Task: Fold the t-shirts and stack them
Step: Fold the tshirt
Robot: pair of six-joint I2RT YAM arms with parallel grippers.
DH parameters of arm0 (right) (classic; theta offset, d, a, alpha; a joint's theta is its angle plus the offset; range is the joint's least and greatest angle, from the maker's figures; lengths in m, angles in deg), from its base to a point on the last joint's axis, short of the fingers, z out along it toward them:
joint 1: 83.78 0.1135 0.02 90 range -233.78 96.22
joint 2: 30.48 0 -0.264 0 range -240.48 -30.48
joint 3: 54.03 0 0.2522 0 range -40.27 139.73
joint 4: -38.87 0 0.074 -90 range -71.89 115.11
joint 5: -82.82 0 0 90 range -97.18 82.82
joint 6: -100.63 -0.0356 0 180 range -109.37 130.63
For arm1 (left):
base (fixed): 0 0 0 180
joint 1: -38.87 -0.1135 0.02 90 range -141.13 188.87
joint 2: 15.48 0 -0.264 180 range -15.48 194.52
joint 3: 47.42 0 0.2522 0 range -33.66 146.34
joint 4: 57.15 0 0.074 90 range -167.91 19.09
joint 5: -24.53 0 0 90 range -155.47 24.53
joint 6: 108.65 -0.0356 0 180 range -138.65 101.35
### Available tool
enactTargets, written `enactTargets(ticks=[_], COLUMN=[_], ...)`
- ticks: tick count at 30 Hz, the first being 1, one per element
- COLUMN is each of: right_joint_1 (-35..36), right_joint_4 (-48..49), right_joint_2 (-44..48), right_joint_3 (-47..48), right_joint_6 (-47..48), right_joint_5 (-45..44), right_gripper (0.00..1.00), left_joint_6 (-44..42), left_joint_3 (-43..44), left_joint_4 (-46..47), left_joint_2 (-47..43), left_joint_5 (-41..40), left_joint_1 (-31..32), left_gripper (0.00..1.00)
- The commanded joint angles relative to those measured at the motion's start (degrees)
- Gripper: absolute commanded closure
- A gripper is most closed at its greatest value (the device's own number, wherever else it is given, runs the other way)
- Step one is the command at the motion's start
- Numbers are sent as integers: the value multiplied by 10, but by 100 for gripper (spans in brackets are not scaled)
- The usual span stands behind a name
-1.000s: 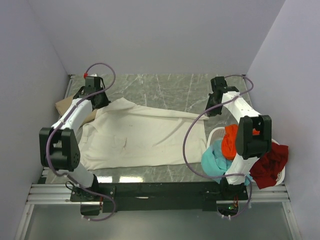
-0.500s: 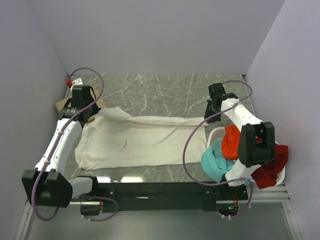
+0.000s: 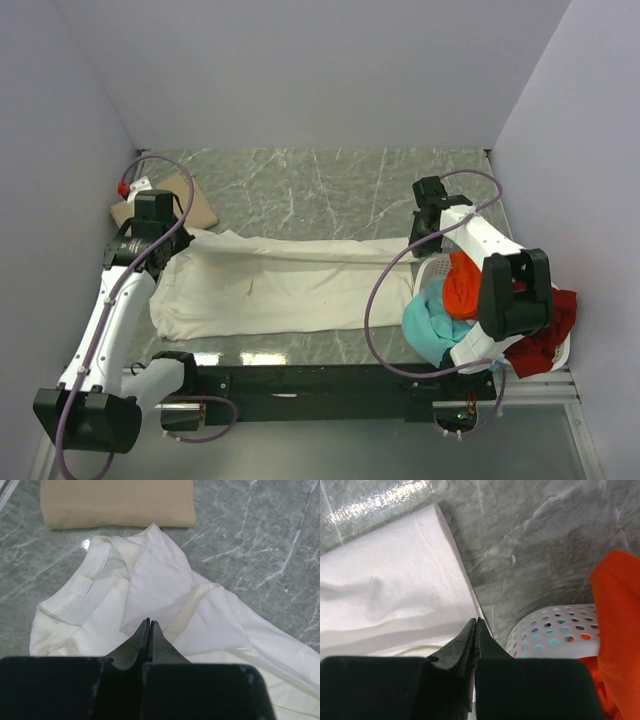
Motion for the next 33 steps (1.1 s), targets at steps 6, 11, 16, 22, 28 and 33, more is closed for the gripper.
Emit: enactTargets(ticks=[6,11,16,22,28,33], right_joint_1=[17,30,47,50,60,65], right_joint_4=[-4,-3,-8,-14,-26,-31], right_joint_2=[31,42,49,60,80,98], right_joint_3=[-14,-27,-42,-55,-49,-21], right_joint_6=[-5,-9,-16,-22,-20,-19], right_joint_5=[-27,-28,-38,-47,-53,-48], right_gripper=[100,100,100,100,70,49], left_joint_6=[49,68,87,111,135,131], left_joint_3=[-20,-27,-36,-53,-40,-24], left_joint_4=[-78,-98,-133,-166,-204,-170], left_joint_2=[-49,-73,-82,-108,-151,-142], left_joint_5=[-19,-13,-11,-6,22,45], left_joint_1=[1,1,1,1,1,1], left_gripper=[100,100,100,100,62,49])
